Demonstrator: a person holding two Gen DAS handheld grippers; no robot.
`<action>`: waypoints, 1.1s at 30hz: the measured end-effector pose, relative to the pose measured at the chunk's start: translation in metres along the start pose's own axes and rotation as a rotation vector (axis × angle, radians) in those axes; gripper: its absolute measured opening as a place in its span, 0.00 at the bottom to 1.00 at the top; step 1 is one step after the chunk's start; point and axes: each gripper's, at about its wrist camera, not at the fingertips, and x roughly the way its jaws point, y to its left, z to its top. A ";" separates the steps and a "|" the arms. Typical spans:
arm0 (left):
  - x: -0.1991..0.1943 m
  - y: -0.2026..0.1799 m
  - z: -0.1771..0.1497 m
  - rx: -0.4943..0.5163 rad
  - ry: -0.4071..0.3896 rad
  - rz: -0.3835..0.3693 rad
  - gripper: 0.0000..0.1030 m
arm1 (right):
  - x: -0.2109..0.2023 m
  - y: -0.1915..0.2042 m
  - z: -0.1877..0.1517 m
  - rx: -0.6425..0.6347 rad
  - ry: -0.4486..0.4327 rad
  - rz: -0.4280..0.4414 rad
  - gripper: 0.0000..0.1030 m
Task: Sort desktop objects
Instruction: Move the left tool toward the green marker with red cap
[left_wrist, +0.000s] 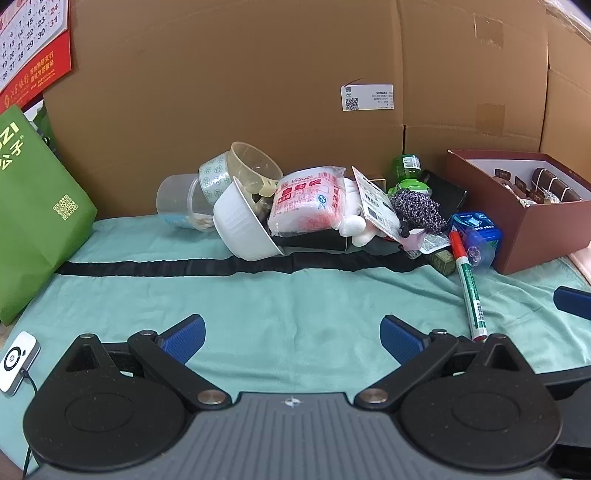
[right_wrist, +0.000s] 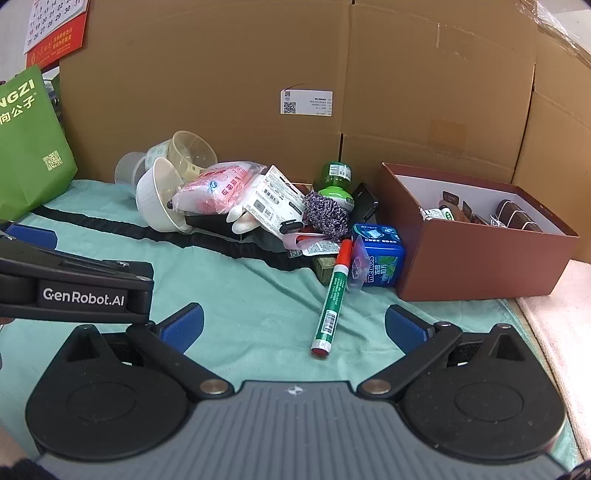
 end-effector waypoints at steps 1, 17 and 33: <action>0.001 0.000 0.000 0.000 0.001 0.000 1.00 | 0.001 0.000 0.000 0.000 0.002 0.001 0.99; 0.020 -0.004 0.007 0.005 0.029 -0.040 1.00 | 0.025 -0.003 0.002 0.009 0.054 0.009 0.99; 0.071 -0.050 0.026 0.070 0.083 -0.213 0.98 | 0.073 -0.026 -0.005 0.088 0.093 0.017 0.77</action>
